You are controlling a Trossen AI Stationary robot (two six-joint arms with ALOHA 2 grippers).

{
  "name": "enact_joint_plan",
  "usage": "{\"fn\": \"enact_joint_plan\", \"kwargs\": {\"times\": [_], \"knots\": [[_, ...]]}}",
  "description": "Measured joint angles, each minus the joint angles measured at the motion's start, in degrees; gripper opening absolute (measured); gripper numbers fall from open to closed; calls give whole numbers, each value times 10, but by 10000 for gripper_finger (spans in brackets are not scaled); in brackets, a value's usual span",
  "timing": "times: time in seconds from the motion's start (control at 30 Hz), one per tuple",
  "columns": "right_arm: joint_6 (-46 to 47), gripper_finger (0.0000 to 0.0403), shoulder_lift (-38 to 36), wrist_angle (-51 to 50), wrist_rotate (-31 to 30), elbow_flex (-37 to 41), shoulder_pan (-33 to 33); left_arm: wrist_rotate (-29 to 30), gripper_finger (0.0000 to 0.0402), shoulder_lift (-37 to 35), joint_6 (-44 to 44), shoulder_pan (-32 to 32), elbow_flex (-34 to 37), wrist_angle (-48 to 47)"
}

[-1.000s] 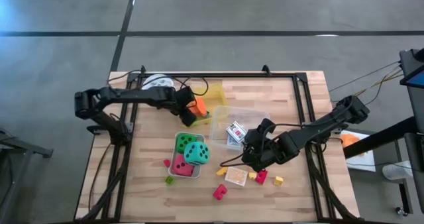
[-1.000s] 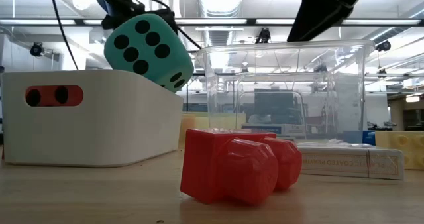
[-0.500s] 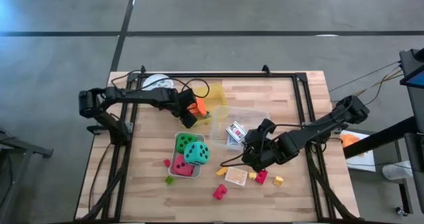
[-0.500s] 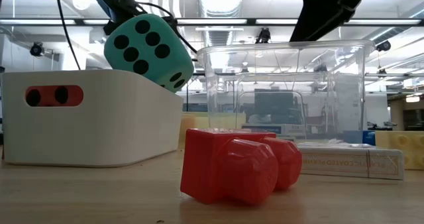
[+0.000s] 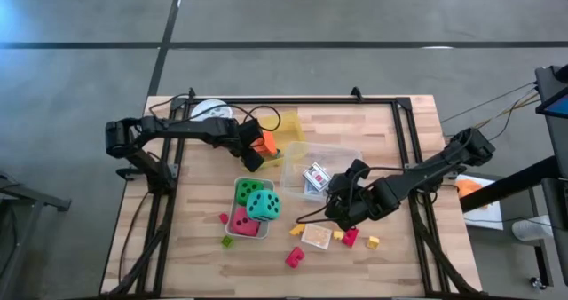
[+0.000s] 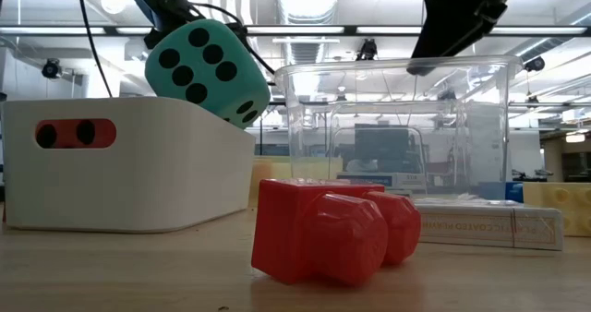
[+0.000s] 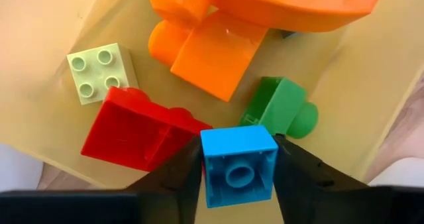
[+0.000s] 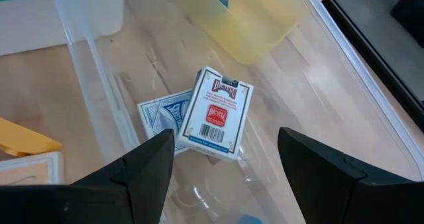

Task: Pick & Place Toys
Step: Put the blue game piece into the yellow bin, then put the yellow game piece into the yellow bin

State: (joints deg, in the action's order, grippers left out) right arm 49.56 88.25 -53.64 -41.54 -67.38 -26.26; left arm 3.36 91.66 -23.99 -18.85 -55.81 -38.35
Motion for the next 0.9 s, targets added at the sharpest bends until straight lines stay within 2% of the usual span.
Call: {"fn": "enact_joint_plan", "kwargs": {"times": [0.2, 0.4, 0.6, 0.9], "knots": [[0, 263, 0, 0, 0, 2, 0, 0, 246, 0, 0, 0, -1, -5], [0, 263, 0, 0, 0, 3, 0, -3, 306, 0, 1, 0, -1, -5], [0, 263, 0, 0, 0, 4, 0, -4, 334, 0, 2, 0, -6, -11], [0, 263, 0, 1, 0, 5, 0, -4, 337, -9, 11, 0, -33, -73]]}}
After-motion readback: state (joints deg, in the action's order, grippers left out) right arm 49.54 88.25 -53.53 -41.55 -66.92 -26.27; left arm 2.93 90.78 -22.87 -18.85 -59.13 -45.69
